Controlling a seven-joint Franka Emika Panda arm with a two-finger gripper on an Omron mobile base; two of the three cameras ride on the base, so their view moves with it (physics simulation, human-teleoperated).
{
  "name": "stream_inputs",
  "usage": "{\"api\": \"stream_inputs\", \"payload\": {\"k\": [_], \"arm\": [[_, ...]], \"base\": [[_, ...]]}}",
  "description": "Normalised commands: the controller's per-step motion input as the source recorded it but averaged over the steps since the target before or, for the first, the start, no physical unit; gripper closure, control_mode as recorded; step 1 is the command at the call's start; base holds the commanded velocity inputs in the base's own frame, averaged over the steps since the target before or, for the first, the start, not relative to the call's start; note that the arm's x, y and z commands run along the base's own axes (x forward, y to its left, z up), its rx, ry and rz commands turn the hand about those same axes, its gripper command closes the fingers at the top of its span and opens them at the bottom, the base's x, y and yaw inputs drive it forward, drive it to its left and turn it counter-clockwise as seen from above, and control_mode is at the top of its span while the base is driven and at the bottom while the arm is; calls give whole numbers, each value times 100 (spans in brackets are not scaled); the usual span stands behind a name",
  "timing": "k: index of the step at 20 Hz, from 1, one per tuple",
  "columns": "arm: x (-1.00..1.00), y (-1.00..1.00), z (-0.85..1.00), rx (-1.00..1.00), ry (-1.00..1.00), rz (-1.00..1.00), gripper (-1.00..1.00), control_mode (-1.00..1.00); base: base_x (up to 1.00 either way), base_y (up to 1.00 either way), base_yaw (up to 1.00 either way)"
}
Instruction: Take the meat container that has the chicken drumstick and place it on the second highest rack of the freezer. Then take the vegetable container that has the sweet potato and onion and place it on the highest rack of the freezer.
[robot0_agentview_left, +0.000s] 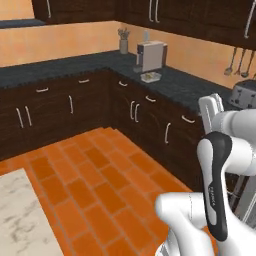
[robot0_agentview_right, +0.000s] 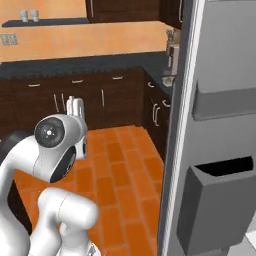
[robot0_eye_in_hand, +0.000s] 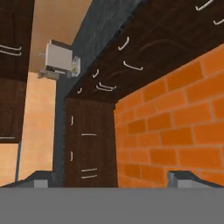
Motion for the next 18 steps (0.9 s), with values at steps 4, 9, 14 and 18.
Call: {"api": "stream_inputs", "payload": {"k": [4, 9, 14, 18], "arm": [[0, 0, 0, 0, 0, 0, -100, 100], [0, 0, 0, 0, 0, 0, -100, 100], [0, 0, 0, 0, 0, 0, -100, 100], [0, 0, 0, 0, 0, 0, -100, 100]], "base": [[100, 43, 32], [100, 35, 0], [100, 28, -15], [100, 3, -38]]}}
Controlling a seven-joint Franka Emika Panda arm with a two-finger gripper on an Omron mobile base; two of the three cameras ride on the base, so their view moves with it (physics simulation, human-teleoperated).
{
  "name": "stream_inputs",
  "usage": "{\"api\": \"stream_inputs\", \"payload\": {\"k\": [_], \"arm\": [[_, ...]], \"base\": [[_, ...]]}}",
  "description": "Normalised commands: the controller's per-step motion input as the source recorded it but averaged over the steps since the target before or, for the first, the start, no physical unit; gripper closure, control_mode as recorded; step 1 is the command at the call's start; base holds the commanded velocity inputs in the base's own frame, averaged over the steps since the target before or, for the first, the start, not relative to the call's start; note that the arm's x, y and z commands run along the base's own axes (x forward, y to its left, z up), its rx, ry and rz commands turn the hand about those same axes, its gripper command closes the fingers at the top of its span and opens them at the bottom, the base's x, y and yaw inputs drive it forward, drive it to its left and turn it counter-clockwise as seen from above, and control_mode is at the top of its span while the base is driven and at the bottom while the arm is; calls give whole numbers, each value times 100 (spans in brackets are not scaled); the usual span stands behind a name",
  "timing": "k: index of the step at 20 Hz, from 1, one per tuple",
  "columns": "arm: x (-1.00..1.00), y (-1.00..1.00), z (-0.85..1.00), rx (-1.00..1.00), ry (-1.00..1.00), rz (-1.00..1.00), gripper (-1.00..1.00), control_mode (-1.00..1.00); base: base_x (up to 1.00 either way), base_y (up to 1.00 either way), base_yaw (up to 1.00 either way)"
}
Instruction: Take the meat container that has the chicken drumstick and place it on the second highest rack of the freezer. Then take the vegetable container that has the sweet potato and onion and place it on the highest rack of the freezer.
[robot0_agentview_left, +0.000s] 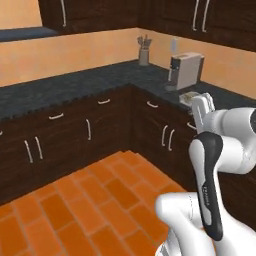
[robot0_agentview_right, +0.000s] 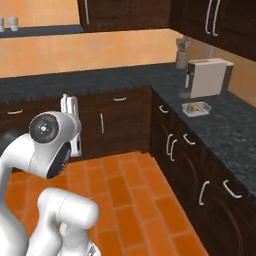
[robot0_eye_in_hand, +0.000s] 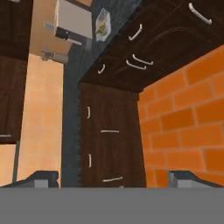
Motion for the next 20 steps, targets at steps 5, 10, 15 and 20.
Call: {"api": "stream_inputs", "payload": {"k": [5, 10, 15, 20], "arm": [[0, 0, 0, 0, 0, 0, -100, 100], [0, 0, 0, 0, 0, 0, -100, 100], [0, 0, 0, 0, 0, 0, -100, 100], [0, 0, 0, 0, 0, 0, -100, 100]], "base": [[99, -1, -64], [90, 1, -73], [97, 33, -70], [73, 96, -51]]}}
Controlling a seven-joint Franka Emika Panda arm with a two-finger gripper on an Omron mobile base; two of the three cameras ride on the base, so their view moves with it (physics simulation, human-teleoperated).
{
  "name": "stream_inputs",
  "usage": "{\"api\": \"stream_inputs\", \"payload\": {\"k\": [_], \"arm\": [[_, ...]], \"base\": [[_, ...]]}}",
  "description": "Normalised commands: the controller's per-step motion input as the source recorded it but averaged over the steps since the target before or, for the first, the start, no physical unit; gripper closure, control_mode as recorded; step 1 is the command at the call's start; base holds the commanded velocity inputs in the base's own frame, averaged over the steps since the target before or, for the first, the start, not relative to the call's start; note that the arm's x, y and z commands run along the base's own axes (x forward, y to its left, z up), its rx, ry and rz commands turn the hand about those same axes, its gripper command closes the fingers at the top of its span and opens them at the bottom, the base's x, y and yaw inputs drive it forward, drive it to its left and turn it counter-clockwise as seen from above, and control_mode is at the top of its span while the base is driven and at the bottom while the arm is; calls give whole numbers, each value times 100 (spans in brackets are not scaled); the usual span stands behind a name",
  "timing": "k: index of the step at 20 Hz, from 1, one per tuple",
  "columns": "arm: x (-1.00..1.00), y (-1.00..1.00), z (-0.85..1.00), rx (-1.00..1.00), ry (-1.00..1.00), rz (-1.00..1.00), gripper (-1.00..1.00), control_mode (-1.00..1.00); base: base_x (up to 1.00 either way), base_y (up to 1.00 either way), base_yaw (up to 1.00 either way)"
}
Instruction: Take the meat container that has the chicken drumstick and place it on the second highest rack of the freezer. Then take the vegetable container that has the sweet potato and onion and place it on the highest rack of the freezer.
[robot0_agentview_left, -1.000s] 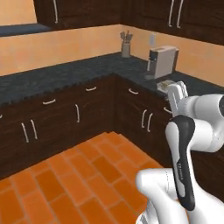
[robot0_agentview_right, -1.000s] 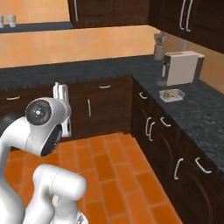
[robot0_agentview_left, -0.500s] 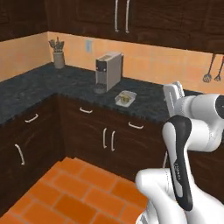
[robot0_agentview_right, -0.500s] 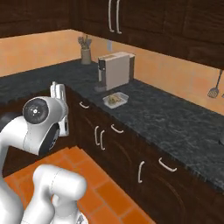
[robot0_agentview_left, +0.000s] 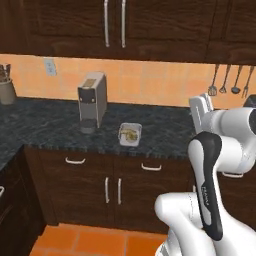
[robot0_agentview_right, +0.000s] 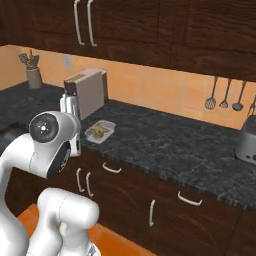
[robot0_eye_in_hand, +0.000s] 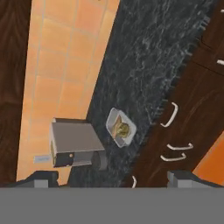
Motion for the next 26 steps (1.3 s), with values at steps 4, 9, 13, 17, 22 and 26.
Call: {"api": "stream_inputs", "payload": {"k": [4, 9, 13, 17, 22, 26], "arm": [[0, 0, 0, 0, 0, 0, -100, 100], [0, 0, 0, 0, 0, 0, -100, 100], [0, 0, 0, 0, 0, 0, -100, 100], [0, 0, 0, 0, 0, 0, -100, 100], [0, 0, 0, 0, 0, 0, -100, 100], [0, 0, 0, 0, 0, 0, -100, 100]], "base": [[62, 95, -38], [69, 25, -24], [57, 2, -19], [26, 27, -24], [36, 53, -28], [42, 61, -30]]}}
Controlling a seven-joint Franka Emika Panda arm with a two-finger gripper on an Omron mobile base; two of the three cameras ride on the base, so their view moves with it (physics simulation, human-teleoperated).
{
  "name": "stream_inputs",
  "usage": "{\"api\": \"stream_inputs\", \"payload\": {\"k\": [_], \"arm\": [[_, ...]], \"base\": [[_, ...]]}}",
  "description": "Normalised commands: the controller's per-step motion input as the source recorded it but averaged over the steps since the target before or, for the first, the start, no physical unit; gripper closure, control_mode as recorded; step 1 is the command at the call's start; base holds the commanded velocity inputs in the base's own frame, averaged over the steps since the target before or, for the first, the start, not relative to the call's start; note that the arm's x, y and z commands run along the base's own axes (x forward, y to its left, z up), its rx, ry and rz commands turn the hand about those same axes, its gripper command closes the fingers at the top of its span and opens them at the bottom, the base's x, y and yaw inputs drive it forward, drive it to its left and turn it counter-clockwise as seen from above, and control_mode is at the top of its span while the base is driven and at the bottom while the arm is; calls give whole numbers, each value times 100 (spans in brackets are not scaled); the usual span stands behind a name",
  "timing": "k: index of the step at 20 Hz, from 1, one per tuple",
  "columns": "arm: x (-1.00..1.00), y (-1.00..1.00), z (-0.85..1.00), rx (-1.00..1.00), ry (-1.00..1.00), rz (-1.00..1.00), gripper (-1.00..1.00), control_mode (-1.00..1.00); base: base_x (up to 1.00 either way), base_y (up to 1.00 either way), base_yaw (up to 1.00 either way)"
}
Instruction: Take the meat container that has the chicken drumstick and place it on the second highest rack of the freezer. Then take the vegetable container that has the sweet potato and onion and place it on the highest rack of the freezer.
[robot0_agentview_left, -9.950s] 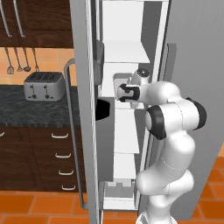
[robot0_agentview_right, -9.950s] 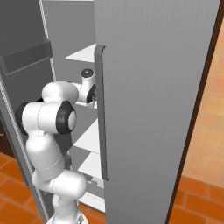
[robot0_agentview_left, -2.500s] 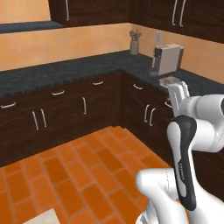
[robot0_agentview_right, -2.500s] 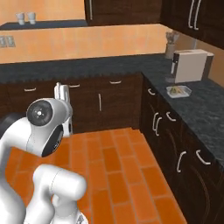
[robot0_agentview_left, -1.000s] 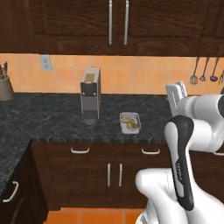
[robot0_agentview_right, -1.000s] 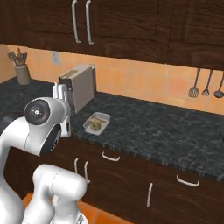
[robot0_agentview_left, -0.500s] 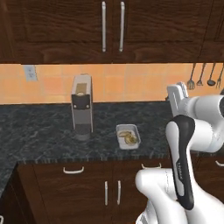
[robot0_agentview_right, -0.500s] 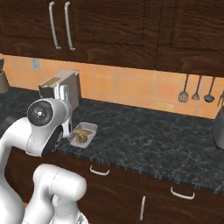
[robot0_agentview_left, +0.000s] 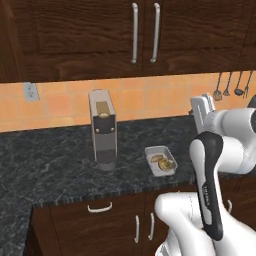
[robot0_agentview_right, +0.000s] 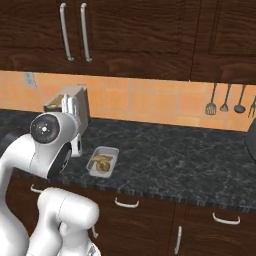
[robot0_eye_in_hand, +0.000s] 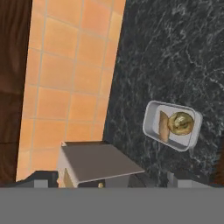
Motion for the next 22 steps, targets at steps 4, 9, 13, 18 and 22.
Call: {"api": "stream_inputs", "payload": {"k": [4, 9, 13, 18, 22], "arm": [[7, 4, -15, -7, 9, -14, -100, -100], [2, -10, -38, -7, 17, -9, -100, -100], [2, -1, -67, -10, 17, -1, -100, -100], [2, 1, -64, 0, 24, 6, -100, -100], [1, 1, -64, 0, 21, 17, -100, -100]], "base": [[7, 8, -6], [0, 0, 0], [0, 0, 0], [0, 0, 0], [0, 0, 0]]}}
